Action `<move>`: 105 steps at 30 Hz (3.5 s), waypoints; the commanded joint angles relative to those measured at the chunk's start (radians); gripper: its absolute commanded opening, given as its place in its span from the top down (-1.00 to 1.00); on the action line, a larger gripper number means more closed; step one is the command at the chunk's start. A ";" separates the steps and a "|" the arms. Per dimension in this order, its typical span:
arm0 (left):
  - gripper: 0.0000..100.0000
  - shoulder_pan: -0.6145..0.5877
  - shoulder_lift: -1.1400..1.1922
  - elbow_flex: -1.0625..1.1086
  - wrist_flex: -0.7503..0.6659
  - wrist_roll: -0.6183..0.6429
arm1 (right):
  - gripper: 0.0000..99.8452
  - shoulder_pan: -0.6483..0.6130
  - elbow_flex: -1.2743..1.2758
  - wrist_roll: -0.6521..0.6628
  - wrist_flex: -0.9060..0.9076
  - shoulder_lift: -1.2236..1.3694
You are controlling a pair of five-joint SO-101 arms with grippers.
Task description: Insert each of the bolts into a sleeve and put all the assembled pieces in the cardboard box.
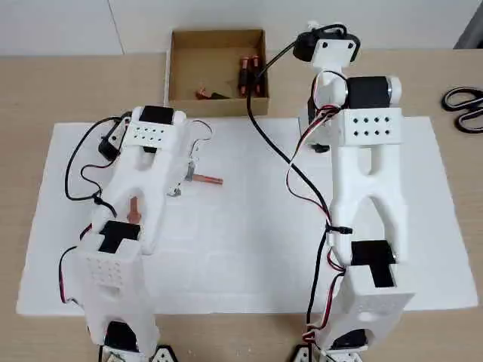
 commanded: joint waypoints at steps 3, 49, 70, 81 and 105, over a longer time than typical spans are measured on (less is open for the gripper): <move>0.75 0.008 -0.018 -0.104 0.058 0.009 | 0.89 0.004 -0.006 0.005 -0.013 -0.058; 0.99 0.008 0.115 -0.418 0.081 -0.069 | 0.89 0.004 -0.006 0.005 -0.013 -0.059; 0.99 -0.037 -0.453 -0.641 0.192 -0.844 | 0.95 -0.007 -0.012 0.014 -0.012 -0.348; 0.99 0.094 -0.939 0.028 0.123 -0.848 | 0.99 -0.024 0.123 0.014 -0.005 -0.808; 0.99 0.249 -1.043 0.470 -0.647 -0.713 | 0.99 -0.234 1.548 0.003 -0.745 -1.409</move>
